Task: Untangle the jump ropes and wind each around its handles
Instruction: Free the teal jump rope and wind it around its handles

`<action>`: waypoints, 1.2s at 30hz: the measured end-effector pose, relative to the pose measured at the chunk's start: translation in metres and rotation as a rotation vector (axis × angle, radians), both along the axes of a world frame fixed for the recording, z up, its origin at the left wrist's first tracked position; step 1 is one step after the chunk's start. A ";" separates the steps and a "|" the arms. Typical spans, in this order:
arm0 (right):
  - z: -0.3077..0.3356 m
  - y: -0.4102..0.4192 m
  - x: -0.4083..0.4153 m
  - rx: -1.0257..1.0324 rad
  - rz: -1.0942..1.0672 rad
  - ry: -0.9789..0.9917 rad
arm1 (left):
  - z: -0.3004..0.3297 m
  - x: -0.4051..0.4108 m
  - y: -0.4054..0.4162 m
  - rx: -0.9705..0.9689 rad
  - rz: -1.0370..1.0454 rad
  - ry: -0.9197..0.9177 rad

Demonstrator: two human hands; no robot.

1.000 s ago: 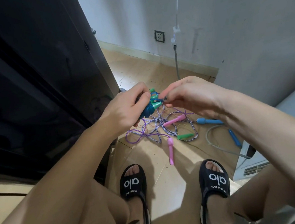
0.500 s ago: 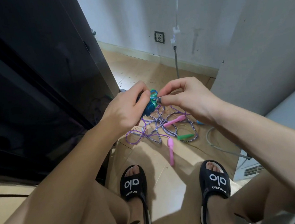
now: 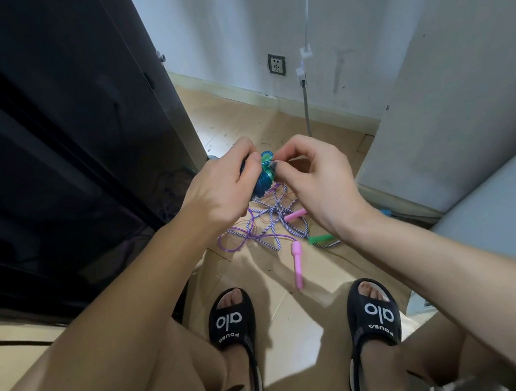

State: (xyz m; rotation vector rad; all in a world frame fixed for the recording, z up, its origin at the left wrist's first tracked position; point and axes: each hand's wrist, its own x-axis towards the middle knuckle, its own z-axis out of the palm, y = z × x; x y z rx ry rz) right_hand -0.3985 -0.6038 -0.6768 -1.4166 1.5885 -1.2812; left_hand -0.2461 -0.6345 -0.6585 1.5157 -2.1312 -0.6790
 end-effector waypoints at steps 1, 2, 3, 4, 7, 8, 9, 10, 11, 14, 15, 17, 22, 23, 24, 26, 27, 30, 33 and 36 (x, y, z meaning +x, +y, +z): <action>0.000 0.001 0.001 -0.012 -0.006 -0.005 | 0.001 -0.001 0.000 0.007 0.001 0.007; -0.001 0.001 0.002 -0.029 -0.013 0.001 | 0.001 -0.001 0.001 0.013 0.004 0.017; -0.001 0.002 0.002 -0.050 -0.021 0.019 | 0.002 -0.002 0.001 0.018 0.008 0.029; -0.001 0.001 0.002 -0.076 -0.031 0.044 | 0.002 -0.003 0.001 0.023 0.013 0.041; -0.003 0.000 0.004 -0.166 -0.050 0.135 | 0.001 -0.004 0.002 0.063 0.032 0.076; -0.004 -0.001 0.005 -0.177 -0.049 0.148 | 0.001 -0.005 0.003 0.080 0.039 0.088; -0.004 -0.002 0.005 -0.180 -0.044 0.155 | 0.000 -0.005 0.003 0.088 0.046 0.093; -0.005 -0.003 0.006 -0.181 -0.041 0.167 | 0.000 -0.005 0.002 0.090 0.050 0.093; -0.004 -0.003 0.006 -0.182 -0.041 0.182 | 0.000 -0.005 0.002 0.090 0.053 0.094; -0.002 -0.004 0.007 -0.153 -0.051 0.127 | 0.000 -0.005 0.001 0.074 0.050 0.103; -0.001 -0.004 0.007 -0.143 -0.050 0.077 | 0.000 -0.006 0.001 0.069 0.049 0.101; 0.002 -0.004 0.006 -0.134 -0.050 -0.015 | 0.000 -0.006 0.000 0.066 0.055 0.086; 0.004 -0.009 0.003 -0.002 -0.052 -0.147 | -0.001 -0.004 0.000 0.069 0.054 0.078; 0.004 -0.009 0.003 0.021 -0.044 -0.173 | -0.001 -0.005 0.000 0.063 0.052 0.081; 0.004 -0.009 0.004 0.037 -0.036 -0.202 | 0.000 -0.005 0.000 0.058 0.051 0.084; 0.006 -0.011 0.003 0.061 -0.023 -0.281 | 0.000 -0.005 -0.001 0.055 0.051 0.094; 0.008 -0.011 0.003 0.080 -0.020 -0.324 | 0.001 -0.005 -0.001 0.056 0.052 0.098; 0.007 -0.014 0.002 0.176 -0.050 -0.421 | 0.001 -0.004 -0.003 0.036 0.050 0.070; 0.008 -0.014 0.001 0.344 -0.039 -0.610 | 0.000 -0.004 -0.004 -0.012 0.036 -0.013; 0.008 -0.017 -0.006 0.488 -0.005 -0.658 | -0.002 -0.006 -0.005 -0.052 0.010 -0.116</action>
